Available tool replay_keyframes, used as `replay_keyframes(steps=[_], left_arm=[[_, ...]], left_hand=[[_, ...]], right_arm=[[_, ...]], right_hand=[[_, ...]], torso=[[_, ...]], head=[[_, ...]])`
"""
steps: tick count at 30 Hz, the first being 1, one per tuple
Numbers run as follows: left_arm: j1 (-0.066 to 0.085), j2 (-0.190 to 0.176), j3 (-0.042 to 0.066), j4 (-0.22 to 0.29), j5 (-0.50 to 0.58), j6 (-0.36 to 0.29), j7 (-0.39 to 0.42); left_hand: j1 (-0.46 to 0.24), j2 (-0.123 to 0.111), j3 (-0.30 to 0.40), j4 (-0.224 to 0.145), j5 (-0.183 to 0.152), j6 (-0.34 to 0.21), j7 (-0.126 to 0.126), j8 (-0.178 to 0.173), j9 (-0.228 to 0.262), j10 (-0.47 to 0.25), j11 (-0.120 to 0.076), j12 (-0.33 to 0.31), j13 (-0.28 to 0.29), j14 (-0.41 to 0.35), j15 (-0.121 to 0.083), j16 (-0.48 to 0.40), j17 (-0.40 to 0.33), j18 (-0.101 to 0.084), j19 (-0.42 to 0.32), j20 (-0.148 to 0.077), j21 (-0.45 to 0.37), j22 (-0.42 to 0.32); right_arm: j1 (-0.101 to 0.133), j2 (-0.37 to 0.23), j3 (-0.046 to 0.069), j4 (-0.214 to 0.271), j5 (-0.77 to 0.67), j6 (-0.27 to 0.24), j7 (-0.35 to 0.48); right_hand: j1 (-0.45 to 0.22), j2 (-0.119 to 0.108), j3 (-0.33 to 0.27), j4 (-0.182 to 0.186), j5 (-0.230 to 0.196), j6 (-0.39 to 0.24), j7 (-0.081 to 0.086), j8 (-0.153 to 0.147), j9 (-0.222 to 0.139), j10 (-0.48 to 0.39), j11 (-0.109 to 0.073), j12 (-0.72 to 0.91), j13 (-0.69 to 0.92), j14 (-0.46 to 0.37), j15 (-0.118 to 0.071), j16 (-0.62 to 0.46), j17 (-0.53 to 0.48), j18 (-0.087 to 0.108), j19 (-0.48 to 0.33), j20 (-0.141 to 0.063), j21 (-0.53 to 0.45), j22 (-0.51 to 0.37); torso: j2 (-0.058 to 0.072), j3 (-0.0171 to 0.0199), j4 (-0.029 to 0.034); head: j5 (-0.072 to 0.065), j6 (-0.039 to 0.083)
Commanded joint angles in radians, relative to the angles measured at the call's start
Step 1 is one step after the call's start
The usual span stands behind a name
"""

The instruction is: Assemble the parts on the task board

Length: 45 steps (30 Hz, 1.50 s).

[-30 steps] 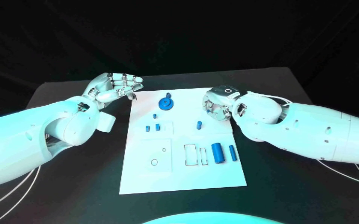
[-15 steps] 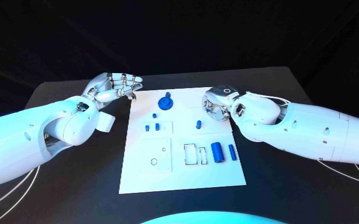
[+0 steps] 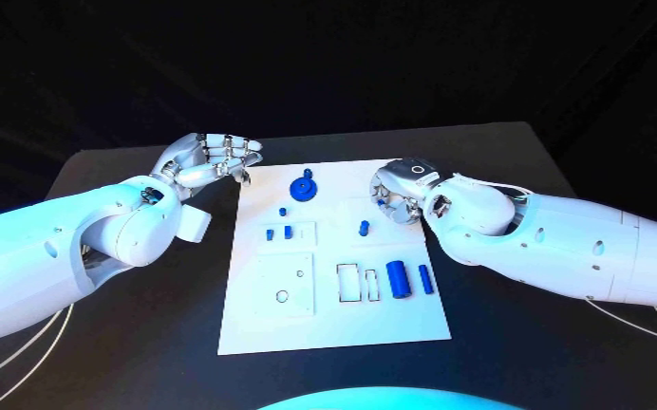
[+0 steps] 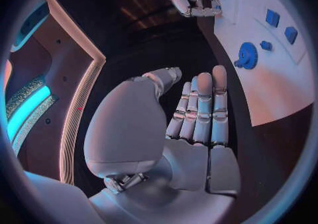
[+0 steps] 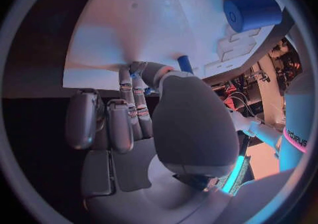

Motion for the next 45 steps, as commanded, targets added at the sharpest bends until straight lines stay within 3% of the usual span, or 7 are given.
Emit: replay_keyframes(steps=[1, 17, 36, 41, 45], left_arm=[[0.0, -0.001, 0.001, 0.004, -0.001, 0.01, 0.005], [0.0, 0.0, 0.001, -0.001, -0.001, 0.01, 0.003], [0.0, 0.002, 0.001, -0.007, -0.001, 0.011, 0.002], [0.0, 0.003, 0.001, -0.008, -0.001, 0.01, 0.003], [0.0, 0.004, 0.001, -0.008, -0.001, 0.01, 0.005]], left_hand=[[0.007, 0.005, -0.004, -0.001, 0.004, -0.008, -0.002, -0.004, -0.001, -0.009, -0.001, 0.005, -0.002, -0.008, -0.001, -0.004, -0.001, 0.005, -0.002, 0.005, -0.004, -0.001], [0.01, 0.005, -0.005, -0.002, 0.004, -0.01, -0.001, -0.004, -0.001, -0.011, 0.0, 0.006, -0.002, -0.009, -0.001, -0.004, -0.002, 0.005, -0.002, 0.005, -0.004, -0.002], [0.011, 0.005, -0.007, -0.002, 0.005, -0.012, 0.0, -0.005, -0.002, -0.014, 0.001, 0.006, -0.002, -0.011, 0.0, -0.005, -0.002, 0.005, -0.003, 0.006, -0.005, -0.002], [0.011, 0.005, -0.007, -0.002, 0.005, -0.012, 0.0, -0.005, -0.002, -0.014, 0.001, 0.006, -0.002, -0.011, 0.0, -0.005, -0.002, 0.005, -0.003, 0.006, -0.005, -0.002], [0.011, 0.005, -0.007, -0.002, 0.005, -0.012, 0.0, -0.005, -0.002, -0.014, 0.001, 0.006, -0.002, -0.011, 0.0, -0.005, -0.002, 0.005, -0.003, 0.006, -0.005, -0.002]], right_arm=[[-0.02, 0.005, -0.015, 0.002, 0.007, 0.027, 0.008], [-0.002, -0.024, -0.004, 0.04, 0.032, -0.07, 0.025], [0.011, -0.102, 0.012, 0.146, 0.126, -0.212, 0.1], [0.009, -0.1, 0.013, 0.19, 0.144, -0.219, 0.113], [0.005, -0.084, 0.013, 0.224, 0.149, -0.205, 0.118]], right_hand=[[0.012, 0.02, 0.002, -0.006, -0.006, 0.01, -0.001, 0.005, 0.001, 0.031, -0.026, 0.002, 0.001, 0.05, -0.007, 0.001, -0.001, -0.019, 0.019, -0.003, 0.006, 0.11], [0.004, 0.019, 0.007, -0.011, -0.014, 0.011, -0.001, 0.007, 0.005, 0.036, -0.027, -0.001, 0.002, 0.049, -0.008, 0.001, -0.002, -0.019, 0.02, -0.005, 0.01, 0.112], [-0.002, 0.02, 0.014, -0.017, -0.026, 0.008, 0.0, 0.008, 0.009, 0.037, -0.027, -0.006, 0.003, 0.049, -0.009, 0.0, -0.003, -0.02, 0.019, -0.006, 0.011, 0.115], [-0.001, 0.02, 0.014, -0.018, -0.027, 0.008, 0.0, 0.008, 0.01, 0.036, -0.027, -0.007, 0.003, 0.048, -0.009, 0.0, -0.004, -0.02, 0.02, -0.006, 0.012, 0.115], [-0.002, 0.02, 0.015, -0.019, -0.028, 0.007, 0.001, 0.007, 0.01, 0.036, -0.027, -0.007, 0.003, 0.048, -0.009, -0.002, -0.007, -0.019, 0.018, -0.006, 0.007, 0.113]], torso=[[0.0, 0.0001, 0.0], [0.0, 0.0001, -0.0003], [0.0, 0.0014, -0.0009], [0.0, 0.0012, -0.001], [0.0, 0.0, -0.0002]], head=[[0.0, 0.001], [-0.002, 0.005], [0.004, 0.012], [0.017, 0.012], [0.035, 0.009]])
